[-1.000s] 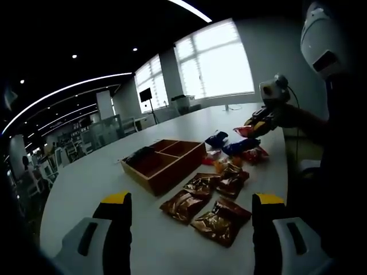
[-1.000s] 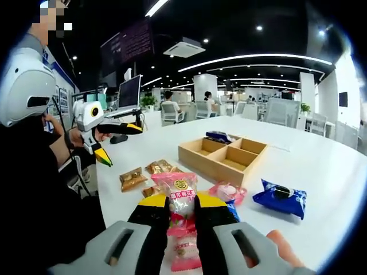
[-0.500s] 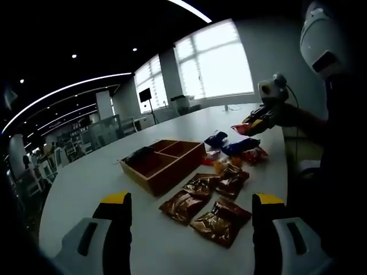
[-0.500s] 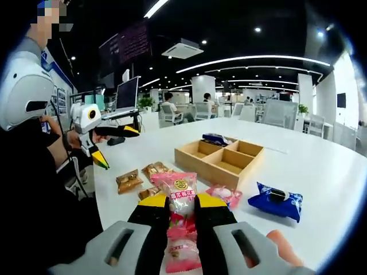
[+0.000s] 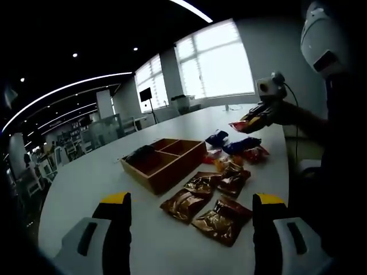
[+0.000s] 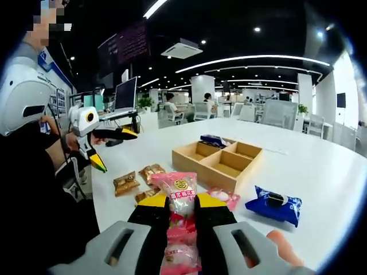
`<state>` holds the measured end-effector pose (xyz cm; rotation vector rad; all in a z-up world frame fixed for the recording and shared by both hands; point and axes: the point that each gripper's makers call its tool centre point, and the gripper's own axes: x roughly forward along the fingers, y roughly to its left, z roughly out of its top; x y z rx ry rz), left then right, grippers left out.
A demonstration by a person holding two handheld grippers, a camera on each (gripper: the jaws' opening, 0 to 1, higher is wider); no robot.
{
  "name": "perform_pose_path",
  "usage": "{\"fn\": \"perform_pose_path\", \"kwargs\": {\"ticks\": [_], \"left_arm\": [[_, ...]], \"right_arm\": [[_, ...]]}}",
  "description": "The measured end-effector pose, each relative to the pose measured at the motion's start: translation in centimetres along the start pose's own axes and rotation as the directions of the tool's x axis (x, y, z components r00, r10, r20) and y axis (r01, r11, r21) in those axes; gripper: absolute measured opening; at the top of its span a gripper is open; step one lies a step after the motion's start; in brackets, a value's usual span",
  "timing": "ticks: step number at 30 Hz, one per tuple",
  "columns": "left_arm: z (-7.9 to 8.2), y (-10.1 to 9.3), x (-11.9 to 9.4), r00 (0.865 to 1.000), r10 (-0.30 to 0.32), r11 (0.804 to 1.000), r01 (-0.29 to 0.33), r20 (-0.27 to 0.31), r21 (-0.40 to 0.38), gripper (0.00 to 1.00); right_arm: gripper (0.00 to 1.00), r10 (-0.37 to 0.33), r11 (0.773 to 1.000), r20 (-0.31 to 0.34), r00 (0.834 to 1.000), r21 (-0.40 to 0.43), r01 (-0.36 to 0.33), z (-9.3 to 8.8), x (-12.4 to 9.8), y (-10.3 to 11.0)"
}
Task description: Pick up the scattered marshmallows, QQ candies, Oreo cookies, and mixed nuts on the table and sort them into separate containers
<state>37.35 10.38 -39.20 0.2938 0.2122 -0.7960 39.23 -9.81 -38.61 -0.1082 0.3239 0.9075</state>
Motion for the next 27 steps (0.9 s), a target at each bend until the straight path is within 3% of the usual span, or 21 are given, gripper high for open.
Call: {"fn": "perform_pose_path", "kwargs": {"ticks": [27], "left_arm": [[0.5,0.2,-0.3,1.000,0.009,1.000,-0.009,0.015,0.008,0.90]], "right_arm": [[0.13,-0.010,0.998,0.026,1.000,-0.055,0.012,3.3,1.0,-1.4]]}}
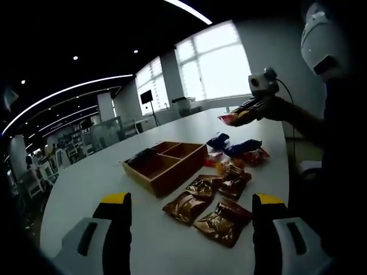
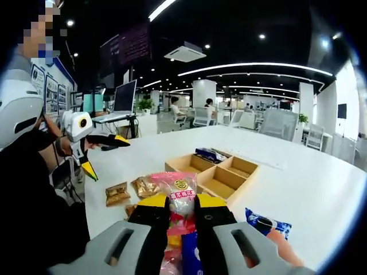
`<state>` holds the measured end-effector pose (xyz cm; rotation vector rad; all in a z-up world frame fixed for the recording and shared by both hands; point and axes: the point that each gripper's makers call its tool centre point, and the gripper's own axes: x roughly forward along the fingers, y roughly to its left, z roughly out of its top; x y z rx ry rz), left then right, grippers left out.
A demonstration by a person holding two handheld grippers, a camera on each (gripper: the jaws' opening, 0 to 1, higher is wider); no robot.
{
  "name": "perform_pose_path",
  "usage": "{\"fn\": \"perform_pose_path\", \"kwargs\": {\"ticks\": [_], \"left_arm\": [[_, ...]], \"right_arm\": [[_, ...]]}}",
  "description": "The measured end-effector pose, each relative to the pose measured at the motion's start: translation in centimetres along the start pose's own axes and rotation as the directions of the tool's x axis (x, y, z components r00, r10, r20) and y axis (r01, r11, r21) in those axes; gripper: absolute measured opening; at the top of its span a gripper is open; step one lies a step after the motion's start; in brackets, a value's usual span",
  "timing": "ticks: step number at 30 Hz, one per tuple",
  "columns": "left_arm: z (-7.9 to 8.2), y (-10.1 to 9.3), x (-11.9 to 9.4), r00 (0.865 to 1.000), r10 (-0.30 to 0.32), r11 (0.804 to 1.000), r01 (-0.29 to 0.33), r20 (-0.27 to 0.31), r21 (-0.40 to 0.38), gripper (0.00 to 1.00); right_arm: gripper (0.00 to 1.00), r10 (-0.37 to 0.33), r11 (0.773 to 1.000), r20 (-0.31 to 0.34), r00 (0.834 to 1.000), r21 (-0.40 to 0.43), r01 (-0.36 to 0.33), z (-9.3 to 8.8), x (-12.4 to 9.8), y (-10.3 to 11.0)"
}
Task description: Pick up the scattered marshmallows, QQ candies, Oreo cookies, and mixed nuts on the table and sort them into separate containers
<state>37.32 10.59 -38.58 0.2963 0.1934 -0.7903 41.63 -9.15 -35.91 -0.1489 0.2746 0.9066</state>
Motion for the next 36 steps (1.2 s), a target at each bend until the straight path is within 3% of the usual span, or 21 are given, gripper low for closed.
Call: {"fn": "perform_pose_path", "kwargs": {"ticks": [36], "left_arm": [[0.7,0.1,0.1,1.000,-0.014,0.999,0.015,-0.016,0.035,0.90]], "right_arm": [[0.13,0.007,1.000,-0.011,1.000,0.030,-0.007,1.5,3.9,-2.8]]}}
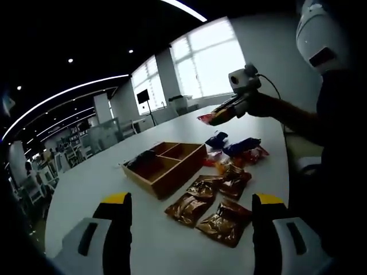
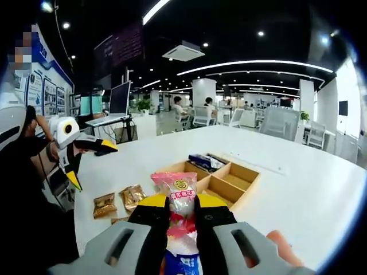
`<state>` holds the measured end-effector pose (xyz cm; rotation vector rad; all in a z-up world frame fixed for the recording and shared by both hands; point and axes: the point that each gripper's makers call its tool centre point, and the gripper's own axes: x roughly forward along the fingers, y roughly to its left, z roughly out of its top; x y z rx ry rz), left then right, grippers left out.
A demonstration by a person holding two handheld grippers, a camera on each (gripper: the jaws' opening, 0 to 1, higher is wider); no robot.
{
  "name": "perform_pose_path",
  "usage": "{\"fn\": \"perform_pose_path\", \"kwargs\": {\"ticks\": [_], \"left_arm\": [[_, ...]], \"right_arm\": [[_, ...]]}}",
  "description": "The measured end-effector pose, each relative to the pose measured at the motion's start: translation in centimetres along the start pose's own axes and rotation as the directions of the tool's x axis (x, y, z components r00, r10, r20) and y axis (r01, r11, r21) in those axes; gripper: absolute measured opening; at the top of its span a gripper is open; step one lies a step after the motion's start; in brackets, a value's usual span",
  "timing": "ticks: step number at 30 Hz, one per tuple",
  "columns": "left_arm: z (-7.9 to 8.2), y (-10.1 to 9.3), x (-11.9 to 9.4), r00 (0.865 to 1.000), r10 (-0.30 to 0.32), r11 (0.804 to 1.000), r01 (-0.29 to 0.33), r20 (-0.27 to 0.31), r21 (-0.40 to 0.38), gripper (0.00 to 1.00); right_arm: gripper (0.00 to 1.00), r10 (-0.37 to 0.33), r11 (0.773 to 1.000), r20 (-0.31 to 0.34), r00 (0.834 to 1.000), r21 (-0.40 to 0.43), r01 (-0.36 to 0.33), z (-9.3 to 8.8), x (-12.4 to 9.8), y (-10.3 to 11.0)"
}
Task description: Pick up the scattered marshmallows, QQ candies, Oreo cookies, and mixed nuts on the table and sort them into separate containers
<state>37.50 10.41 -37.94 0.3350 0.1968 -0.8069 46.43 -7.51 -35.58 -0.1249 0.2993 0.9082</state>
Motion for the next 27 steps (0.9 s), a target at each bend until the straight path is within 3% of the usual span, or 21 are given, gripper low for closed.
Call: {"fn": "perform_pose_path", "kwargs": {"ticks": [14,20,27], "left_arm": [[-1.1,-0.2,0.4,1.000,-0.008,1.000,0.009,-0.029,0.002,0.89],[-1.3,-0.3,0.6,0.999,-0.007,1.000,0.007,-0.034,0.014,0.89],[-0.9,-0.6,0.7,1.000,-0.012,1.000,0.013,-0.019,0.016,0.89]], "right_arm": [[0.13,-0.046,0.998,-0.046,0.998,-0.037,0.045,-0.4,1.6,-1.4],[0.13,-0.062,0.996,-0.051,0.997,-0.070,0.058,0.2,1.9,-1.6],[0.13,-0.083,0.996,-0.042,0.996,-0.049,0.081,1.0,2.1,-2.4]]}}
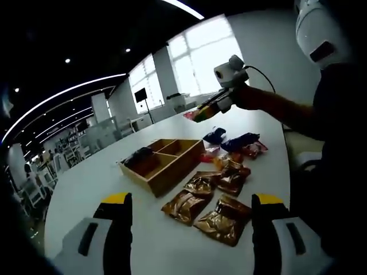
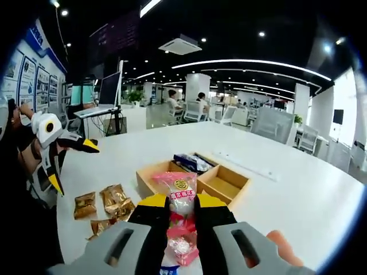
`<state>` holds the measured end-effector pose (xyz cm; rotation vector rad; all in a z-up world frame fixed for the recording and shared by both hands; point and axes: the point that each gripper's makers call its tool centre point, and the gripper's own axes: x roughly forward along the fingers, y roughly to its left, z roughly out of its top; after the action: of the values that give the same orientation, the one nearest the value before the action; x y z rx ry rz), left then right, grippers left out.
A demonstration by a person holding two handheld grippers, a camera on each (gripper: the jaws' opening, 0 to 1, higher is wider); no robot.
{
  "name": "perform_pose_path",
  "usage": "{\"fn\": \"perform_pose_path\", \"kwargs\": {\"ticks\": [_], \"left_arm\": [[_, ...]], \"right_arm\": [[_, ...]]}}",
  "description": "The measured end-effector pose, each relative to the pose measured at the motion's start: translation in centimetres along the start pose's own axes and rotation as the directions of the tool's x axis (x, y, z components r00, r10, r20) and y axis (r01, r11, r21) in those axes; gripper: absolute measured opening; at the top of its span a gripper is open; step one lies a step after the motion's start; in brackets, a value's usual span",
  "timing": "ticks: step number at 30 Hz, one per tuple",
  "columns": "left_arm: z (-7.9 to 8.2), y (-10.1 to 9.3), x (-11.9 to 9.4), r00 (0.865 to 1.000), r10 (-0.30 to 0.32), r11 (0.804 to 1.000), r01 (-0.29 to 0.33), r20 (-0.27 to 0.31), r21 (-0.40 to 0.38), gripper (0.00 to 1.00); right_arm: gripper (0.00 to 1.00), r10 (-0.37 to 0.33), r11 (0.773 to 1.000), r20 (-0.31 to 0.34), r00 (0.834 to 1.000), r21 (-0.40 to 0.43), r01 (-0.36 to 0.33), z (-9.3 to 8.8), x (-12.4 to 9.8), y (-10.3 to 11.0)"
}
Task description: Pick up the scattered marshmallows, QQ candies, Oreo cookies, and mixed nuts on the table and sort them into separate containers
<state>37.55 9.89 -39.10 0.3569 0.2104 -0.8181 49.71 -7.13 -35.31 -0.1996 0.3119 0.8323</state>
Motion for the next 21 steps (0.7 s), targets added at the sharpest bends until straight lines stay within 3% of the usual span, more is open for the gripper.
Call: {"fn": "perform_pose_path", "kwargs": {"ticks": [21], "left_arm": [[0.3,-0.4,-0.5,1.000,0.004,1.000,-0.004,-0.002,0.021,0.88]], "right_arm": [[0.13,-0.061,0.998,-0.031,0.998,-0.015,0.060,1.0,2.0,-2.4]]}}
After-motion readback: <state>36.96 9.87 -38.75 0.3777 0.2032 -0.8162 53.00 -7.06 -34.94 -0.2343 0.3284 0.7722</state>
